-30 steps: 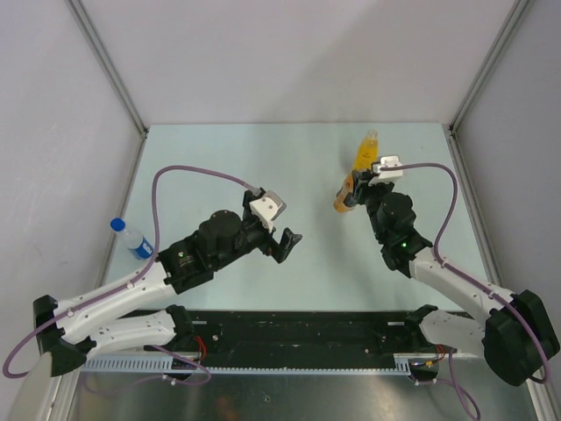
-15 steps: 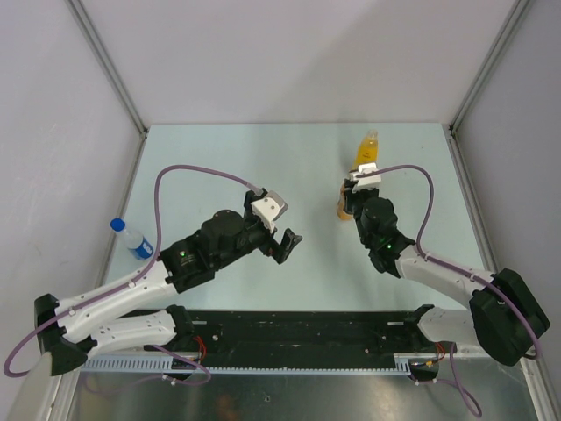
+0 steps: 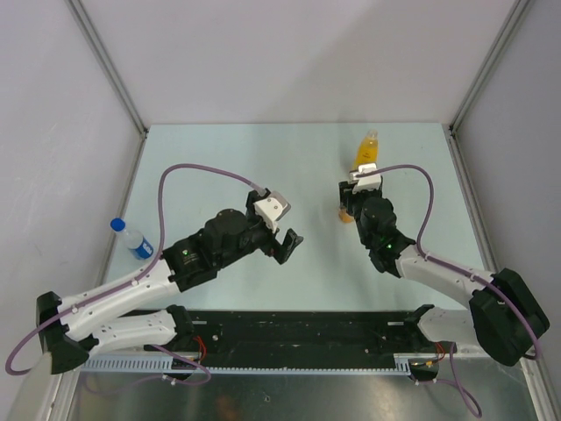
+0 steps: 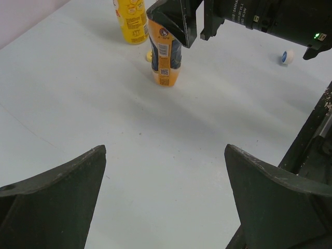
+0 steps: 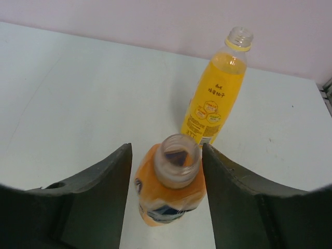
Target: Unscrew the bottle caps
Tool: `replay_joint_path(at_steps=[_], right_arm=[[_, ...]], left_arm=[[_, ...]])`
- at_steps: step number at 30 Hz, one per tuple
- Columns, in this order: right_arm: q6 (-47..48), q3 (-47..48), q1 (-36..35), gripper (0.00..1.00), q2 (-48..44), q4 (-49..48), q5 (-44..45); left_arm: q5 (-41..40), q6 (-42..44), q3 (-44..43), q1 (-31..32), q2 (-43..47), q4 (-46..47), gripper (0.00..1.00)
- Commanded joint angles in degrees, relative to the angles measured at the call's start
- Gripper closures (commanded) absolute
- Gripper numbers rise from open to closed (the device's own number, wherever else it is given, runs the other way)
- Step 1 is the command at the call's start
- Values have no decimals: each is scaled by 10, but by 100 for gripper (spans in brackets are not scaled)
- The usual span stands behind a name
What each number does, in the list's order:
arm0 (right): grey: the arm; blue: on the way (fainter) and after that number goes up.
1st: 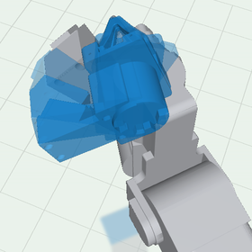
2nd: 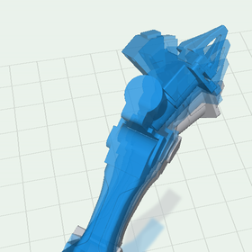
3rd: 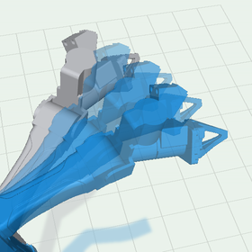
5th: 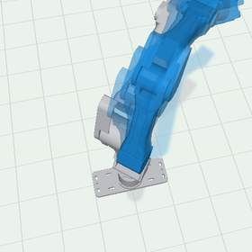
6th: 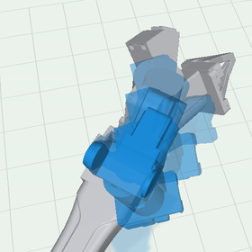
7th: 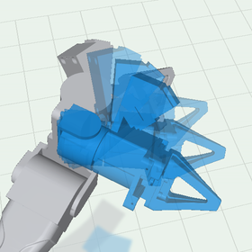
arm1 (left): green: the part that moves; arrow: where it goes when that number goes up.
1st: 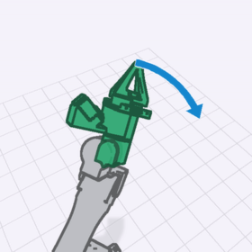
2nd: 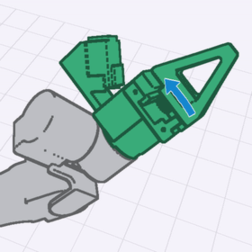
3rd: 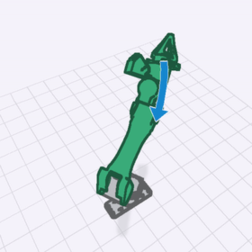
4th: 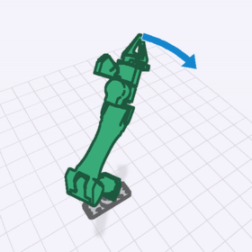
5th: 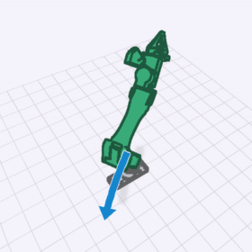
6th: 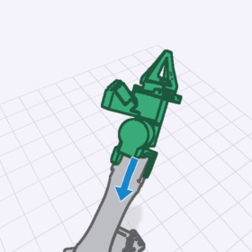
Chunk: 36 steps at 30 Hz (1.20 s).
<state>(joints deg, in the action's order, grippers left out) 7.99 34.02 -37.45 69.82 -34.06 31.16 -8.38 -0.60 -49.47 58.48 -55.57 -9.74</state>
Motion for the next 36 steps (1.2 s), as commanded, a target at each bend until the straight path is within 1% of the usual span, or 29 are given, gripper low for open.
replay_joint_path(at_steps=[1, 4, 10, 14, 19, 26, 36], right_arm=[[-6, 2, -4, 37, -26, -11, -3], [-4, 2, -4, 32, -47, -12, -15], [-5, 2, -4, 11, -105, -6, -43], [-7, 4, -4, 2, -140, -1, -59], [-3, 7, -4, 1, -169, 18, -109], [-17, 23, -4, 1, -171, 54, -141], [-73, 36, -3, 1, -164, 89, -178]], left_arm=[[8, -6, -32, 1, -2, 2, 1], [9, -9, -35, 1, -2, -1, 1], [7, -13, -37, 1, -5, -4, 1], [7, -16, -39, 1, -7, -6, 1], [-2, -21, -41, 1, -7, -8, 1], [-34, -38, -48, 1, -4, -19, 1], [-182, -64, -118, 0, -31, -94, 1]])
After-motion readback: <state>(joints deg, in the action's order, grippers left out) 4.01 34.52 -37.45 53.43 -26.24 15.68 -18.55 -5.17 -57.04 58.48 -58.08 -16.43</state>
